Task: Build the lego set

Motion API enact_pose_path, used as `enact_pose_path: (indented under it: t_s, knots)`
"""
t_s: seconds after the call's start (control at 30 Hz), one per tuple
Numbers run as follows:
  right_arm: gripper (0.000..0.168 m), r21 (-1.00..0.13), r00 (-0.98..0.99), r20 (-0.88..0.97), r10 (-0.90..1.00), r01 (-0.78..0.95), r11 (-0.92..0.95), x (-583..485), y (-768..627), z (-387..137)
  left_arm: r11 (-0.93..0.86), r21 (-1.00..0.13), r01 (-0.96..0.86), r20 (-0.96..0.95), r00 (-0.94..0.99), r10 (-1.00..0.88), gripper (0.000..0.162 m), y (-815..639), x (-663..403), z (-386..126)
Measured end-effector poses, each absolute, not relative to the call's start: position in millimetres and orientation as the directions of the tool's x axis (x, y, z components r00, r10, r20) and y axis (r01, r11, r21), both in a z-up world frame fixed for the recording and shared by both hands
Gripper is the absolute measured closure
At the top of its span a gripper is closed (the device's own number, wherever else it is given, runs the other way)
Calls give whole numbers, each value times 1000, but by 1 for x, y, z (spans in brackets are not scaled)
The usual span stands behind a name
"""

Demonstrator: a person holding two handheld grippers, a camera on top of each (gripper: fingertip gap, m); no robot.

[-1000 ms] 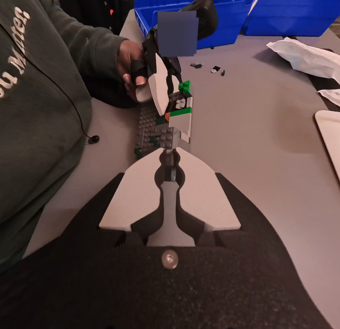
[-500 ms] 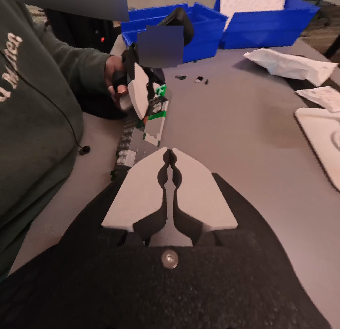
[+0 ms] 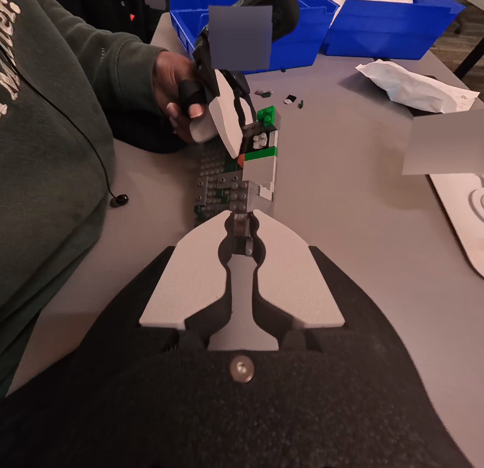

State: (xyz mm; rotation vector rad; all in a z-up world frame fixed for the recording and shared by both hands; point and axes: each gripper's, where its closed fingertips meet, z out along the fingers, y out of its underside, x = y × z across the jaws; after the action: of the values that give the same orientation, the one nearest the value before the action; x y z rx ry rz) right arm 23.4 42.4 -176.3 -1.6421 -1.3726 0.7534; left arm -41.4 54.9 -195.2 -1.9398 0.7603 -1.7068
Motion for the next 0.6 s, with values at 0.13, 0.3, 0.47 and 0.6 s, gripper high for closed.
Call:
enact_pose_path:
  t_s: [0.13,0.3,0.47,0.6]
  knots:
    - [161,-891,212,44,976,451,-57,23,41,-179,-732,-673,-107,730,68,-680,155,53,-43,-193]
    - [162,-900,202,49,978,434,-45,22,38,-179,-719,-688,-98,718,45,-694,155,51,-44,-190]
    - [168,-917,197,78,977,400,-7,23,37,-170,-704,-707,-73,705,8,-709,154,50,-45,-184]
    - [168,-916,189,112,976,400,28,23,34,-168,-702,-708,-75,703,17,-711,155,50,-44,-185]
